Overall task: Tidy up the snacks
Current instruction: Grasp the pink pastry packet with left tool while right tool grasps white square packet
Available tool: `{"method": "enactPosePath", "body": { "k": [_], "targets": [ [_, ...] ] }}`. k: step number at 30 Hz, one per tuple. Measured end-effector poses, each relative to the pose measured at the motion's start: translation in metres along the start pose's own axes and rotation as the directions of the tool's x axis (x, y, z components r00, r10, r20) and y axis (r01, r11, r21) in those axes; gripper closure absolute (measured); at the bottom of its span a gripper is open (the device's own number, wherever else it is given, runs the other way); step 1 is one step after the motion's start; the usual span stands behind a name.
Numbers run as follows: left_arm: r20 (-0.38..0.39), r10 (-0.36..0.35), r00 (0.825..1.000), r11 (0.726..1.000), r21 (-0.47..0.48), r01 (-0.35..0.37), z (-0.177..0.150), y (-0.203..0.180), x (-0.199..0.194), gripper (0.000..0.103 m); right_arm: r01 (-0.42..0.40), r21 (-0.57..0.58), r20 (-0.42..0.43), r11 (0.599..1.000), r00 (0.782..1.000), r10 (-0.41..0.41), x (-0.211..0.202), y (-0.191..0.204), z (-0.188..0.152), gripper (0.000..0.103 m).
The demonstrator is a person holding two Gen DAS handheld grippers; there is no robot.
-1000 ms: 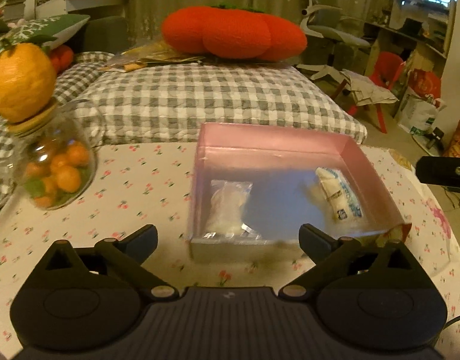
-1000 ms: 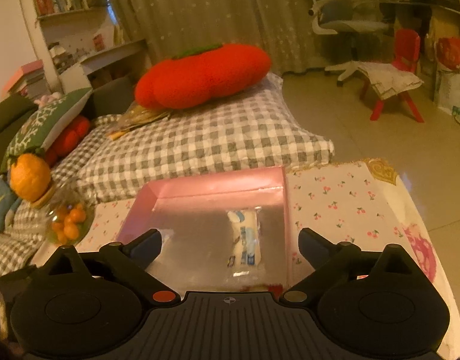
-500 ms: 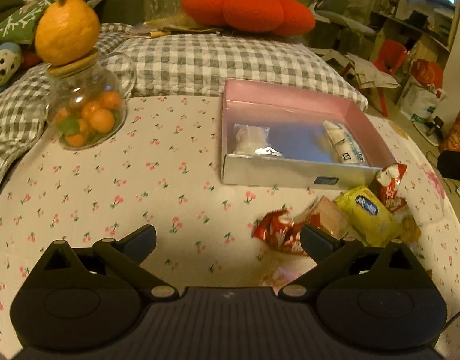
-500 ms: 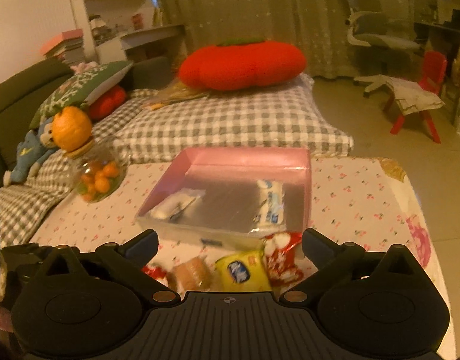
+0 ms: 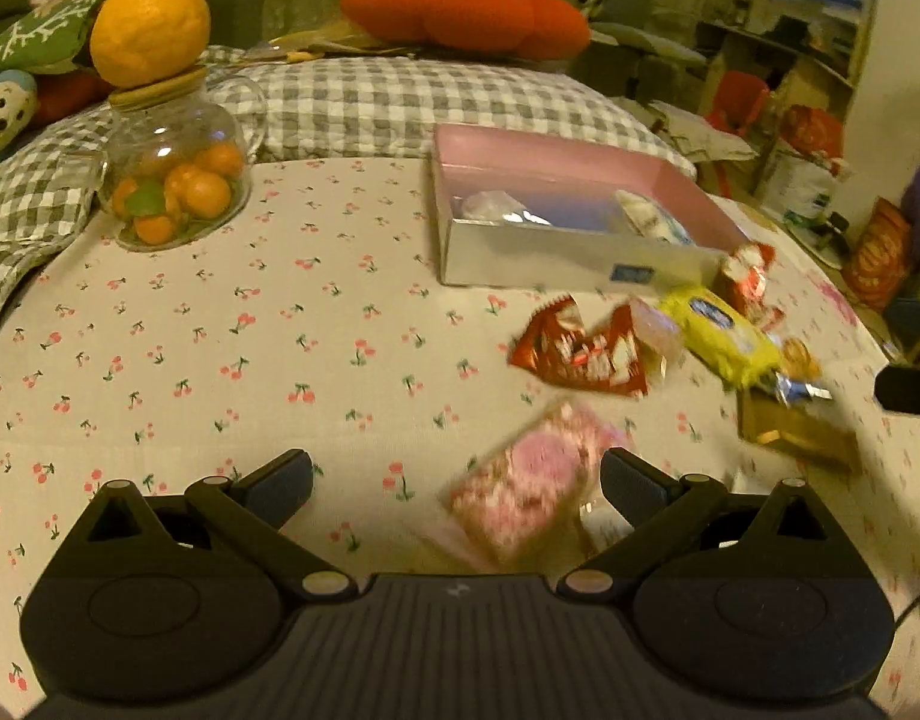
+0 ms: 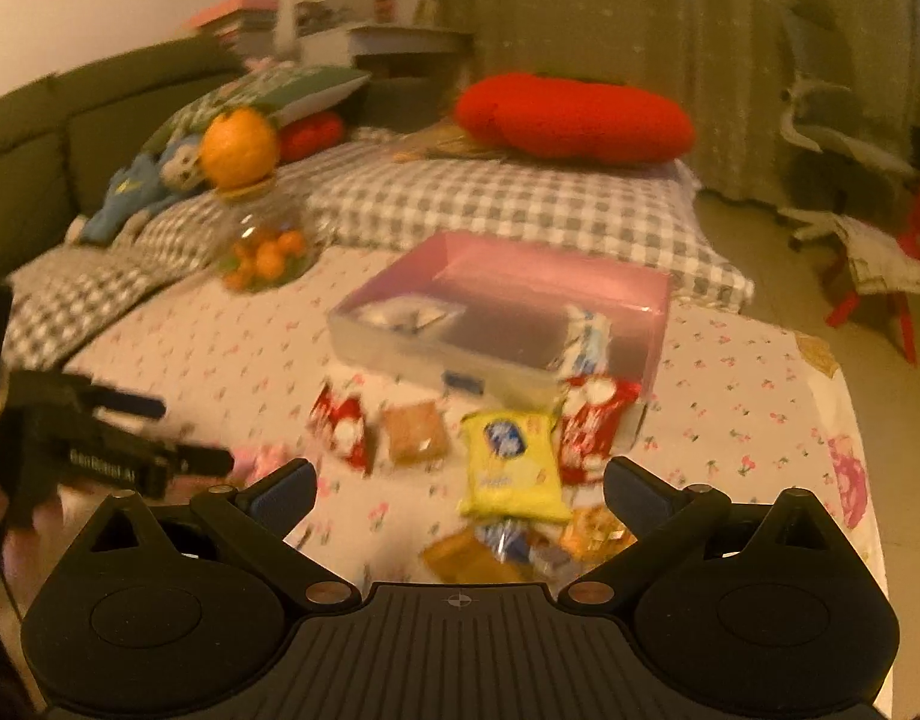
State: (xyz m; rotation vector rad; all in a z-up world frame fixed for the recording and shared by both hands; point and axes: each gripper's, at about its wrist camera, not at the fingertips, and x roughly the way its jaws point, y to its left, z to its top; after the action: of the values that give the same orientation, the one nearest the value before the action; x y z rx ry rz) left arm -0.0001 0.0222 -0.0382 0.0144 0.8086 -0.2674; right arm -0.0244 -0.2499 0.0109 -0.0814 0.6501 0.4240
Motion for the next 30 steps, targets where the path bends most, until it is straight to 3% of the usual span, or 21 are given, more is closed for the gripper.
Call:
{"method": "enactPosePath", "body": {
  "k": [9, 15, 23, 30],
  "targets": [
    [0.017, -0.084, 0.996, 0.992, 0.097, 0.082, -0.016, -0.004, -0.004, 0.001, -0.124, -0.072, -0.094, 0.990, 0.989, 0.117, -0.002, 0.018, -0.039, 0.000],
    [0.001, -0.134, 0.991, 0.979, 0.152, 0.132, -0.019, -0.004, 0.006, 0.001, -0.227, -0.054, -0.174, 0.972, 0.961, 0.215, 0.008, 0.030, -0.048, 0.000],
    [-0.002, -0.163, 0.987, 0.978, 0.131, 0.162, -0.013, 0.003, 0.024, 0.003, -0.191, -0.094, -0.262, 0.977, 0.952, 0.161, 0.028, 0.037, -0.062, 0.000],
    [0.014, -0.154, 0.988, 0.980, 0.127, 0.151, -0.009, 0.004, 0.028, 0.011, -0.173, -0.137, -0.254, 0.975, 0.958, 0.134, 0.032, 0.041, -0.064, 0.000]
  ]
}}
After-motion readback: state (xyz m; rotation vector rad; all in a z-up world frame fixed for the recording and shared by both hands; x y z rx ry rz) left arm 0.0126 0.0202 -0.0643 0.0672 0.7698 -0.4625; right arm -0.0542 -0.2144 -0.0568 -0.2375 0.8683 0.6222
